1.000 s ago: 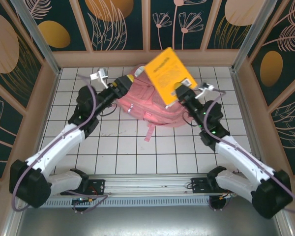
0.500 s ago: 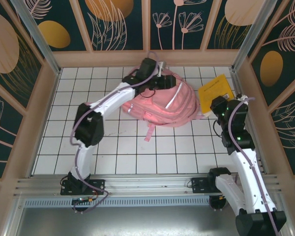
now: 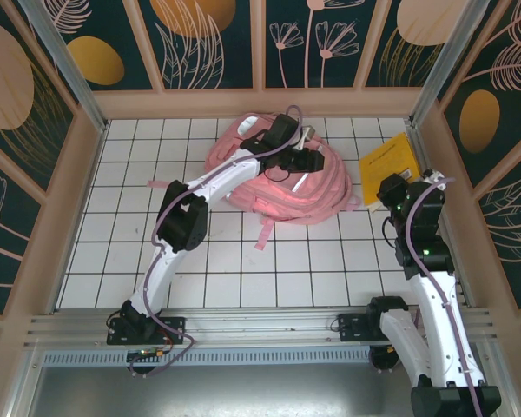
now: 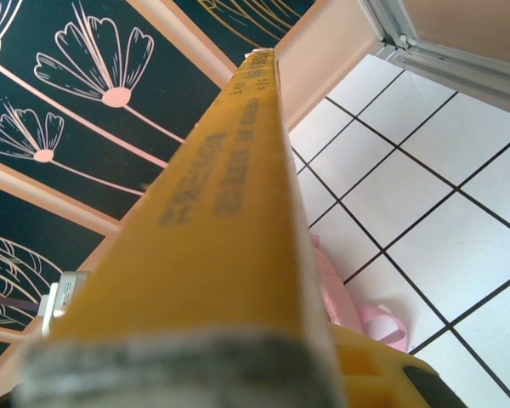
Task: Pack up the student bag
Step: Open the student bag at the top-center of the table.
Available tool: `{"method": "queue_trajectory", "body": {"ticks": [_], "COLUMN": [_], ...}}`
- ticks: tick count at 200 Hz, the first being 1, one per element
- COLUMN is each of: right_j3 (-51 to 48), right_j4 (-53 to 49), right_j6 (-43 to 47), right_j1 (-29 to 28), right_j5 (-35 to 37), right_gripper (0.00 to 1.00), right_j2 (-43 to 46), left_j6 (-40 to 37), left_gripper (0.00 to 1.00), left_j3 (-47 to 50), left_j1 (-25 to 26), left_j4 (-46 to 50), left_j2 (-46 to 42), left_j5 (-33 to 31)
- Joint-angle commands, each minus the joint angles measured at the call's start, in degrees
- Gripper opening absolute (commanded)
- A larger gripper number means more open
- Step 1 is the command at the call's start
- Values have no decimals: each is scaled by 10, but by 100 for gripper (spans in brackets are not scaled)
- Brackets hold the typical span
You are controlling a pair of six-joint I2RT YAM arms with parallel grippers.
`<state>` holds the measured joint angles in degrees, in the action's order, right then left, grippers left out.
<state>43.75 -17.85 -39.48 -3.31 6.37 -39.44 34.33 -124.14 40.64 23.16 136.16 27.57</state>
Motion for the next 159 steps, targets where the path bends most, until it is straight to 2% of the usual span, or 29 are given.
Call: {"method": "queue_trajectory", "body": {"ticks": [1, 44, 65, 72, 94, 113, 131, 159], "right_j3": [-5, -12, -13, -11, -4, 13, 28, 49], "right_j4": [59, 61, 61, 57, 47, 27, 23, -23], "right_j6": [7, 3, -2, -5, -3, 10, 23, 41], "right_j1": [6, 8, 8, 8, 8, 8, 4, -18], "right_j5": [-20, -35, -52, -52, -52, -32, -25, 33], "right_gripper": [0, 0, 0, 0, 0, 0, 0, 0], "right_j2": [3, 1, -8, -11, -10, -5, -4, -13], "left_j6": [-19, -49, -63, -71, -86, -97, -87, -85], "left_gripper": [37, 32, 26, 22, 0, 0, 0, 0], "left_j3": [-21, -42, -57, -63, -77, -78, -55, -14], "left_j1": [7, 16, 20, 22, 22, 18, 2, -25], "left_j4": [15, 53, 73, 82, 99, 103, 90, 83], "left_j2": [15, 46, 58, 60, 45, 3, -55, -143], "left_j5": [2, -23, -44, -53, -69, -67, -29, -2]}}
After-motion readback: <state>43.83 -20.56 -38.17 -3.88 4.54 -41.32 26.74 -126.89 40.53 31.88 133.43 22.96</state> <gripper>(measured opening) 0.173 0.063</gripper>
